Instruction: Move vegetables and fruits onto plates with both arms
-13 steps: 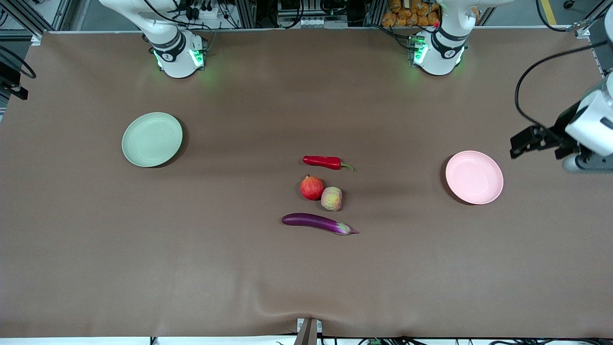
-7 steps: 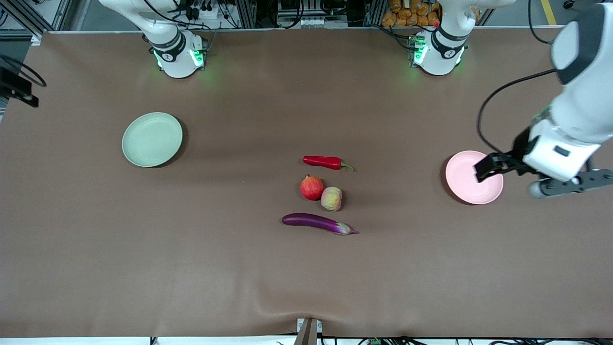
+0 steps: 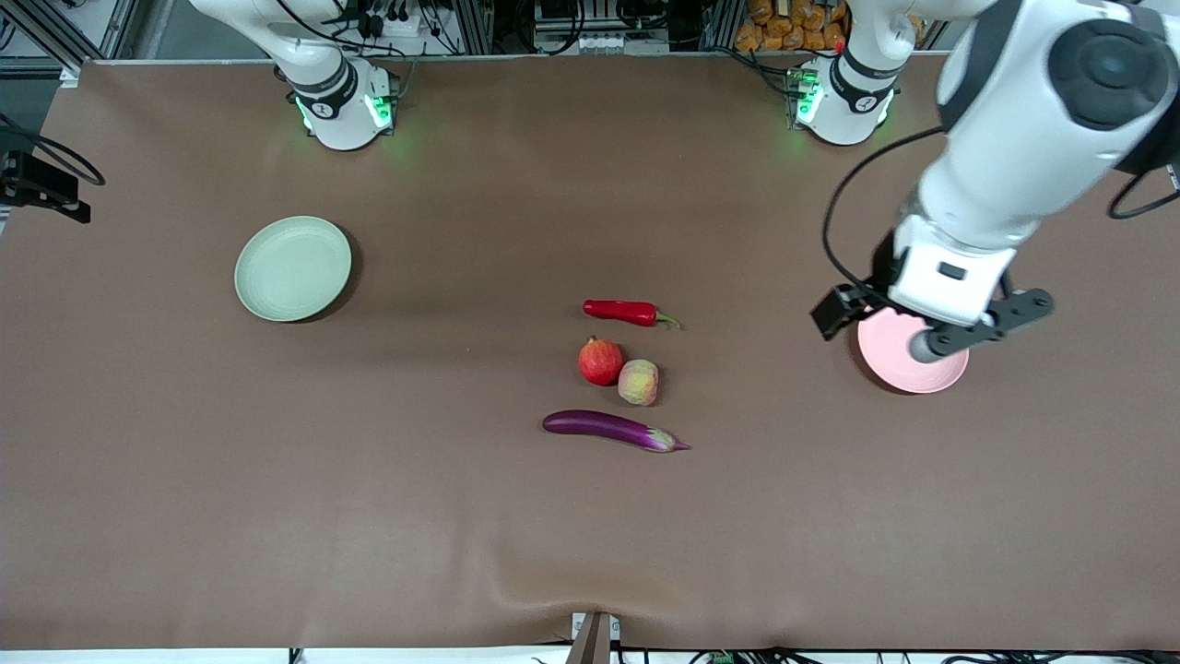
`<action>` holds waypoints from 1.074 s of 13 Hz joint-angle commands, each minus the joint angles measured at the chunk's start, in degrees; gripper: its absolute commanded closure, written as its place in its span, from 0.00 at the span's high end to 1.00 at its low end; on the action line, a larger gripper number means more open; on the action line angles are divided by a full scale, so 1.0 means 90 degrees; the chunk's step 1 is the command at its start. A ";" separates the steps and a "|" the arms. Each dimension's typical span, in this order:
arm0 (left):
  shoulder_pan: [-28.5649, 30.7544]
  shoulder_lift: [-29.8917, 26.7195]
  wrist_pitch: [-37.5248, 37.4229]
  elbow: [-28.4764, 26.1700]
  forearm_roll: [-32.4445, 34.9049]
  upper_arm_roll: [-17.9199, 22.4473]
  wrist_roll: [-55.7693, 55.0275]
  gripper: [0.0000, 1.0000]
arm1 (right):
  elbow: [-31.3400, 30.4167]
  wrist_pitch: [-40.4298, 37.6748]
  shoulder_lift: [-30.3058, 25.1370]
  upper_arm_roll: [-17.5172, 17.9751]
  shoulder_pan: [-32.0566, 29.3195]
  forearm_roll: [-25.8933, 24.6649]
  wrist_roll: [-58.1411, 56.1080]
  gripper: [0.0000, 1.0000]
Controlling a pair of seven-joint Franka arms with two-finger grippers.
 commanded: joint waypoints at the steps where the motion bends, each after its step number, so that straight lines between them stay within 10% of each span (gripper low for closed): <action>1: -0.0473 0.0118 -0.0169 0.0139 0.0127 0.0047 -0.0395 1.00 | 0.0078 -0.0063 -0.0023 -0.0033 0.0027 0.0053 -0.0057 1.00; 10: -0.2231 0.1551 0.0113 0.0120 0.0001 0.0027 -0.4815 1.00 | 0.0078 -0.0054 0.0055 -0.0033 0.0027 0.0044 -0.0077 1.00; 14: -0.2555 0.1964 0.2227 -0.0862 0.0001 0.0027 -0.6436 1.00 | 0.0078 -0.0054 0.0095 -0.0033 0.0007 0.0044 -0.0077 1.00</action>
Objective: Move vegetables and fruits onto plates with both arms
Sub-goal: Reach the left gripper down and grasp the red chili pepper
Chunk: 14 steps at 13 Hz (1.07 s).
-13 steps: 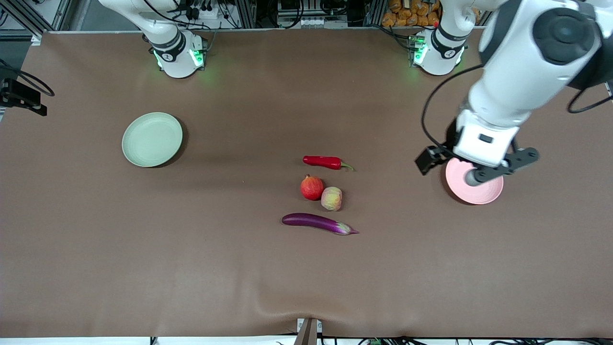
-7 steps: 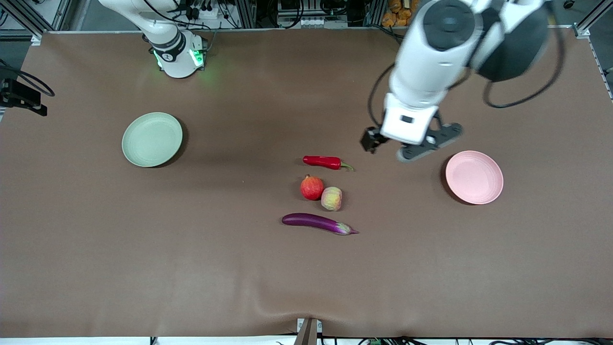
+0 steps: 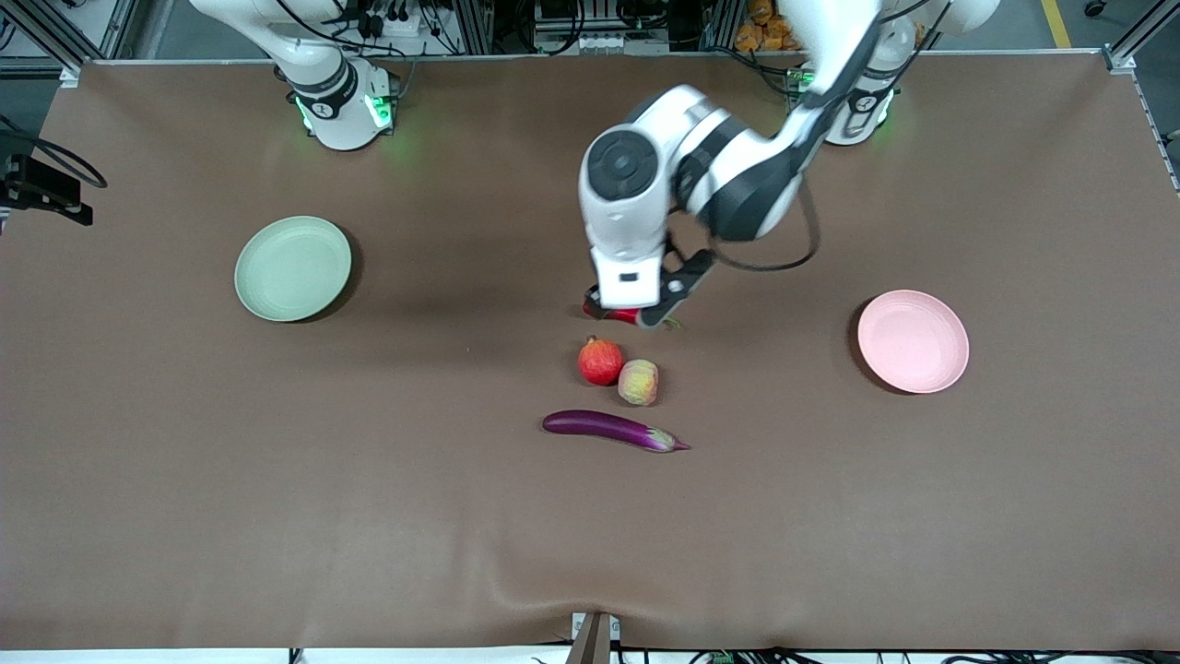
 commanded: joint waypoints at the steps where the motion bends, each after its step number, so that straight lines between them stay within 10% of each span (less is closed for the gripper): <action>1: -0.0045 -0.0066 0.1198 -0.0933 -0.0020 0.0029 -0.1098 1.00 | 0.0083 -0.0049 0.0037 -0.0028 0.0026 0.0034 -0.0067 1.00; 14: -0.0476 0.0012 0.2355 -0.2568 -0.0050 0.0029 -0.2283 1.00 | 0.0064 -0.0039 0.0356 -0.0028 0.0056 0.0024 -0.0077 1.00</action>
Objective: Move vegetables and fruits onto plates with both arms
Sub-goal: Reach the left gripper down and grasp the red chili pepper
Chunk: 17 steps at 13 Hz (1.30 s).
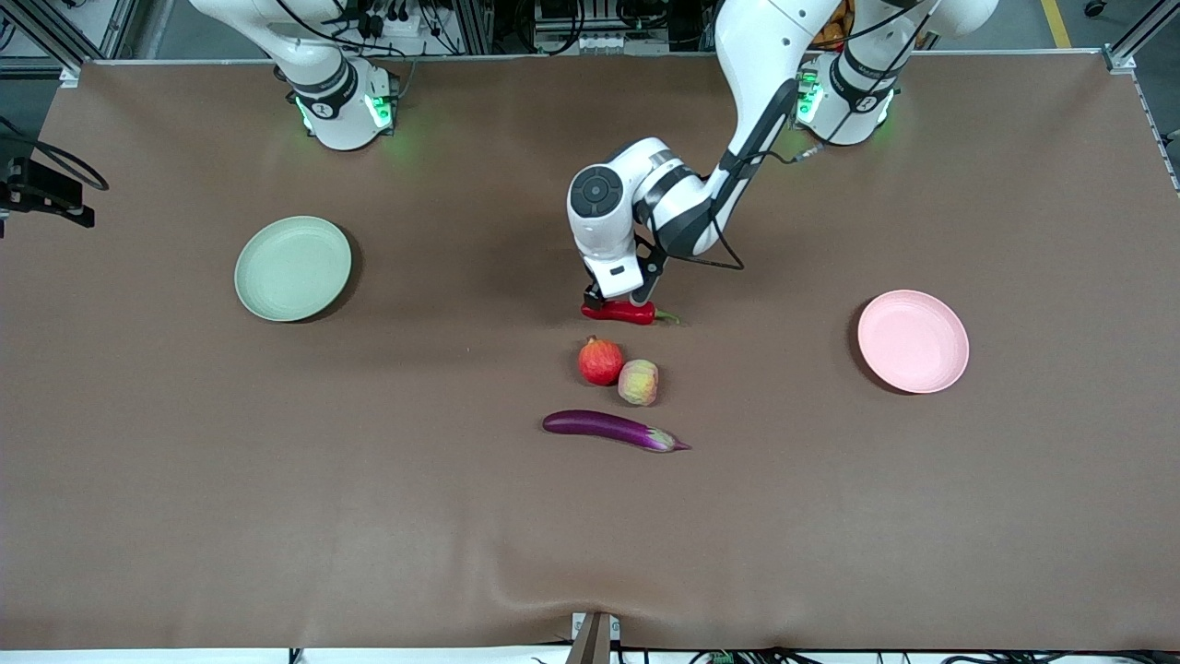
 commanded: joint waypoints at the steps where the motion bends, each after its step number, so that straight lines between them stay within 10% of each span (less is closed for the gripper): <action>1: 0.0125 -0.0258 0.0084 -0.0182 -0.0049 0.0007 -0.0146 1.00 | 0.0085 -0.0053 0.0567 -0.0029 0.0142 -0.0044 -0.0062 1.00; 17: 0.0418 0.0346 0.0055 0.0247 -0.0020 0.0095 -0.1630 1.00 | 0.0075 0.0249 0.1233 -0.0019 0.0573 0.0903 0.0026 1.00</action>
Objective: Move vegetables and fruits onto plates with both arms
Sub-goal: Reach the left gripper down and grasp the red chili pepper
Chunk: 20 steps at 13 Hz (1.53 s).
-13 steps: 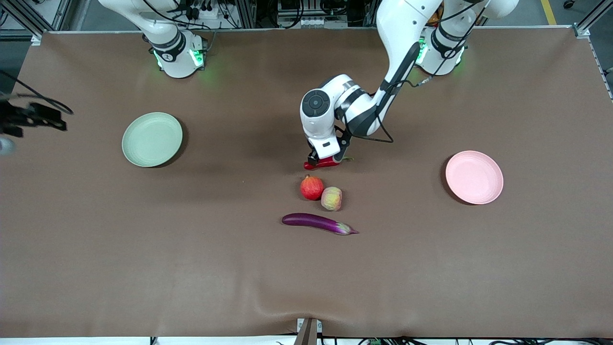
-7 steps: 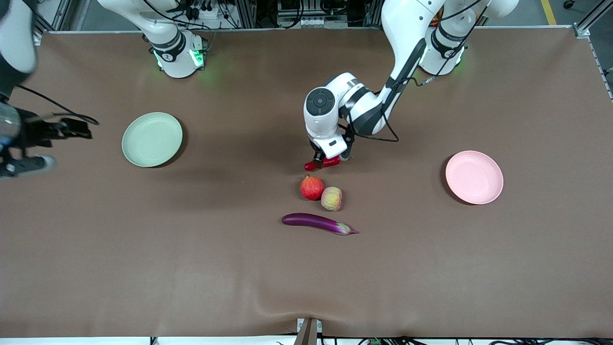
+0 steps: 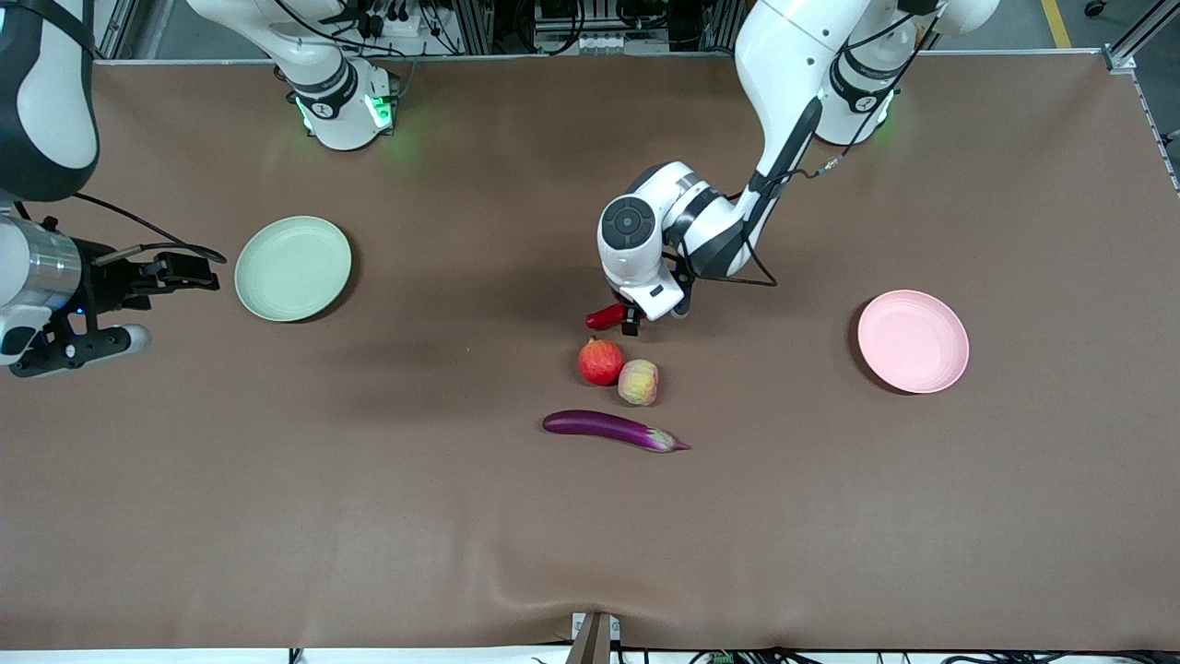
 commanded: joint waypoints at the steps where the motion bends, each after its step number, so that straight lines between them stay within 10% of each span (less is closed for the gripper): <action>1: 0.0003 0.0261 0.0027 0.0278 -0.0020 0.0003 -0.0129 1.00 | 0.0056 0.0073 0.0030 -0.0034 0.0046 0.0336 0.0039 1.00; 5: 0.0003 0.0398 0.0057 0.0336 -0.0039 0.0003 -0.0362 1.00 | 0.0056 0.0473 0.0381 -0.0025 0.0191 0.1447 0.0924 1.00; 6: 0.0003 0.0437 0.0086 0.0385 -0.0030 0.0003 -0.0760 0.79 | 0.0056 0.0610 0.0488 -0.0034 0.0337 0.1760 0.1373 1.00; 7: 0.0041 0.0428 0.0125 0.0405 0.0000 0.0003 -0.0812 0.28 | 0.0056 0.0795 0.0625 -0.0025 0.0435 0.1976 0.1735 1.00; 8: 0.0042 0.0418 0.0125 0.0415 0.0019 0.0003 -0.0813 0.03 | 0.0056 0.1048 0.0732 -0.0034 0.0620 0.2152 0.2057 1.00; 20: 0.0139 -0.0840 -0.1650 0.0376 -0.0234 -0.0134 -0.0297 0.00 | -0.0197 0.1656 0.1173 -0.0035 0.1129 0.2535 0.2754 1.00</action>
